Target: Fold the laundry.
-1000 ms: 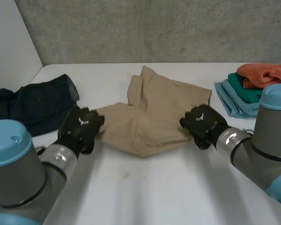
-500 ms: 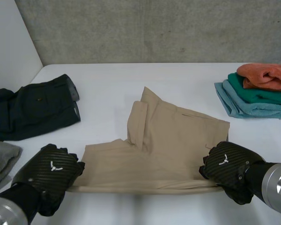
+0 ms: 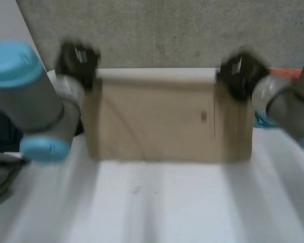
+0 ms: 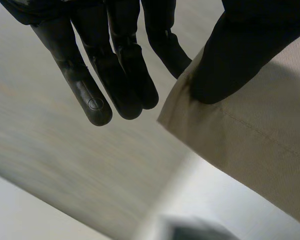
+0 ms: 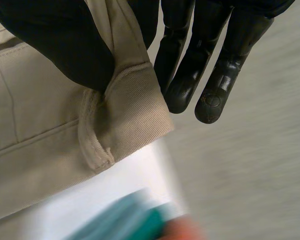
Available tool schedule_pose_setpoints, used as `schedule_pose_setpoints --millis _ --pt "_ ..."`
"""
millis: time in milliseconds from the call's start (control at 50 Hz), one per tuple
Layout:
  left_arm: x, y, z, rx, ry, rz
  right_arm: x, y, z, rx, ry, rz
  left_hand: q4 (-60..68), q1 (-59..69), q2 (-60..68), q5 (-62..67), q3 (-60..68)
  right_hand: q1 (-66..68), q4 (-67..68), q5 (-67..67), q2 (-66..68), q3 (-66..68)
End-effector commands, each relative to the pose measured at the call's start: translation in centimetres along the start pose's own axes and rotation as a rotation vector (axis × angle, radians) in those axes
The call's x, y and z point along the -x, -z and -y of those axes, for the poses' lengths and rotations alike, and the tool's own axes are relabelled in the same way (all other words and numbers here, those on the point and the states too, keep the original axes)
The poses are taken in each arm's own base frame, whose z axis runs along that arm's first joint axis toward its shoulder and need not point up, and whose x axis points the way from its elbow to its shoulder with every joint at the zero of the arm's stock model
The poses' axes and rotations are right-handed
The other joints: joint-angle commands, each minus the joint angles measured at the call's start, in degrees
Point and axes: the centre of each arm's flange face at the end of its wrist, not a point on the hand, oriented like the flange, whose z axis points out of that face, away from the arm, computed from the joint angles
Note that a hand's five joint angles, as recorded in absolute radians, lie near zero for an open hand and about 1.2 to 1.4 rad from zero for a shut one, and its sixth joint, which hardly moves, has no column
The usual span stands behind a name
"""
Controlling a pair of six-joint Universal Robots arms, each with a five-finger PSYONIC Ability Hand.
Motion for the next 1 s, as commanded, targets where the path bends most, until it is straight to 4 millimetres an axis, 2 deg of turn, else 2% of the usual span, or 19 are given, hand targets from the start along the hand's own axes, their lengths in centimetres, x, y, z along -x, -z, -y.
schedule_pose_setpoints --millis 20,60,120,180,220,380,420,440,460,500,520,580,620,700,760,900,920,980,1000 --pt "9.1 -3.8 10.9 -0.487 0.040 0.466 -10.6 -1.9 8.5 -0.431 0.041 -0.488 11.1 14.9 11.4 14.4 11.6 24.2 11.4 13.1 12.6 12.1" --pt "9.9 -3.6 12.2 -0.542 0.040 0.518 -11.6 -1.7 9.5 -0.482 0.046 -0.538 11.1 14.9 11.4 14.4 11.6 24.2 11.4 13.1 12.6 12.1" --pt "11.0 -2.9 13.5 -0.590 0.049 0.568 -11.5 -1.8 9.5 -0.483 0.034 -0.536 11.1 14.9 11.4 14.4 11.6 24.2 11.4 13.1 12.6 12.1" --pt "10.4 -2.7 12.7 -0.559 0.043 0.538 -9.8 -2.5 8.5 -0.450 0.011 -0.478 11.1 14.9 11.4 14.4 11.6 24.2 11.4 13.1 12.6 12.1" --pt "9.4 -2.7 11.5 -0.519 0.032 0.499 -7.8 -3.0 7.6 -0.416 -0.007 -0.413 11.1 14.9 11.4 14.4 11.6 24.2 11.4 13.1 12.6 12.1" --pt "3.7 -1.5 4.1 -0.308 0.002 0.304 -2.2 -3.7 3.9 -0.309 -0.037 -0.248 11.1 14.9 11.4 14.4 11.6 24.2 11.4 13.1 12.6 12.1" --pt "1.8 -0.6 1.6 -0.235 -0.010 0.237 -0.7 -4.0 2.9 -0.281 -0.043 -0.206 11.1 14.9 11.4 14.4 11.6 24.2 11.4 13.1 12.6 12.1" --pt "0.9 -0.1 0.6 -0.204 -0.015 0.208 1.4 -4.5 1.5 -0.244 -0.053 -0.149 11.1 14.9 11.4 14.4 11.6 24.2 11.4 13.1 12.6 12.1" --pt "-0.2 0.7 -0.9 -0.159 -0.025 0.164 2.3 -4.7 0.9 -0.226 -0.057 -0.126 11.1 14.9 11.4 14.4 11.6 24.2 11.4 13.1 12.6 12.1" --pt "-1.4 1.6 -2.4 -0.108 -0.037 0.118 4.0 -4.9 -0.3 -0.185 -0.065 -0.083 11.1 14.9 11.4 14.4 11.6 24.2 11.4 13.1 12.6 12.1" --pt "-1.9 2.1 -3.2 -0.082 -0.042 0.095 5.6 -5.0 -1.6 -0.148 -0.068 -0.040 11.1 14.9 11.4 14.4 11.6 24.2 11.4 13.1 12.6 12.1" --pt "-4.2 4.4 -6.6 0.038 -0.073 -0.002 7.7 -4.8 -3.5 -0.077 -0.078 0.027 11.1 14.9 11.4 14.4 11.6 24.2 11.4 13.1 12.6 12.1" --pt "-5.3 6.0 -8.3 0.110 -0.091 -0.052 9.1 -4.1 -4.7 -0.015 -0.087 0.090 11.1 14.9 11.4 14.4 11.6 24.2 11.4 13.1 12.6 12.1" --pt "-6.3 9.0 -9.7 0.198 -0.121 -0.125 10.4 -2.4 -6.1 0.081 -0.107 0.184 11.1 14.9 11.4 14.4 11.6 24.2 11.4 13.1 12.6 12.1" --pt "-5.7 10.9 -9.2 0.229 -0.140 -0.145 11.0 -0.5 -6.2 0.136 -0.115 0.249 11.1 14.9 11.4 14.4 11.6 24.2 11.4 13.1 12.6 12.1" --pt "-4.1 15.1 -8.4 0.310 -0.171 -0.213 10.7 4.4 -5.4 0.219 -0.104 0.347 11.1 14.9 11.4 14.4 11.6 24.2 11.4 13.1 12.6 12.1" --pt "-3.9 16.4 -8.4 0.342 -0.183 -0.249 10.8 5.0 -5.4 0.228 -0.099 0.359 11.1 14.9 11.4 14.4 11.6 24.2 11.4 13.1 12.6 12.1" --pt "-3.6 18.5 -8.4 0.397 -0.207 -0.311 10.9 7.3 -5.2 0.261 -0.060 0.413 11.1 14.9 11.4 14.4 11.6 24.2 11.4 13.1 12.6 12.1" --pt "-3.4 19.9 -8.5 0.434 -0.225 -0.357 11.0 7.9 -5.3 0.273 -0.049 0.430 11.1 14.9 11.4 14.4 11.6 24.2 11.4 13.1 12.6 12.1"
